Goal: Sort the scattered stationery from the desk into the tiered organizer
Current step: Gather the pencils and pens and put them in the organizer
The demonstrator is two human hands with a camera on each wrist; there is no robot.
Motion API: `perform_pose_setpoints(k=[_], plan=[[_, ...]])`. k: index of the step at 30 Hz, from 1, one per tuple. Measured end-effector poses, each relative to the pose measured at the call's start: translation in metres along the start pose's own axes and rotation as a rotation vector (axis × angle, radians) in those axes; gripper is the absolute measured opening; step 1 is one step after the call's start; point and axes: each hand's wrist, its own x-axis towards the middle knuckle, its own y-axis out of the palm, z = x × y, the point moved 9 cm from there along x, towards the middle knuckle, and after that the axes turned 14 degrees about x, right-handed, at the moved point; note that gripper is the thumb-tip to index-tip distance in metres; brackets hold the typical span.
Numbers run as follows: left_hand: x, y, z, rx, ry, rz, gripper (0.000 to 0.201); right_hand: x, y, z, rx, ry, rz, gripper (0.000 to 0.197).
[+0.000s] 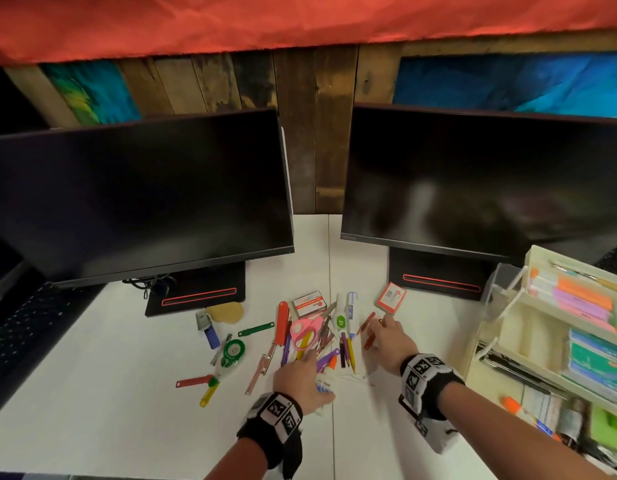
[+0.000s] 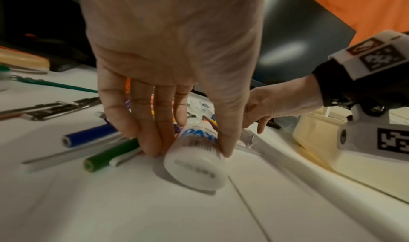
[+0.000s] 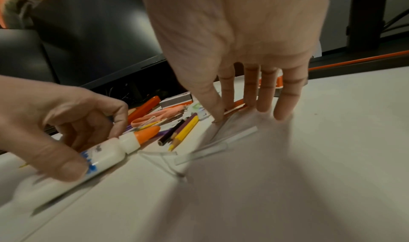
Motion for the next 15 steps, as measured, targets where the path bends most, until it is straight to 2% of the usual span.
perform_pose_setpoints(k=[2, 5, 9, 12, 15], plan=[[0.001, 0.001, 0.004, 0.036, -0.002, 0.0, 0.064, 0.005, -0.006, 0.002, 0.027, -0.031, -0.042, 0.034], [0.001, -0.002, 0.008, 0.115, -0.008, -0.018, 0.065, 0.014, -0.008, 0.009, -0.019, -0.058, -0.028, 0.038], [0.01, -0.022, -0.003, 0.059, -0.026, -0.128, 0.06, 0.02, -0.008, 0.017, -0.15, -0.055, 0.001, 0.032], [0.029, -0.034, -0.023, 0.132, -0.003, -0.2, 0.058, 0.023, -0.011, 0.013, -0.227, -0.025, 0.0, 0.031], [0.044, -0.034, -0.038, 0.23, -0.032, -0.149, 0.053, 0.023, -0.008, 0.007, -0.288, -0.001, 0.037, 0.033]])
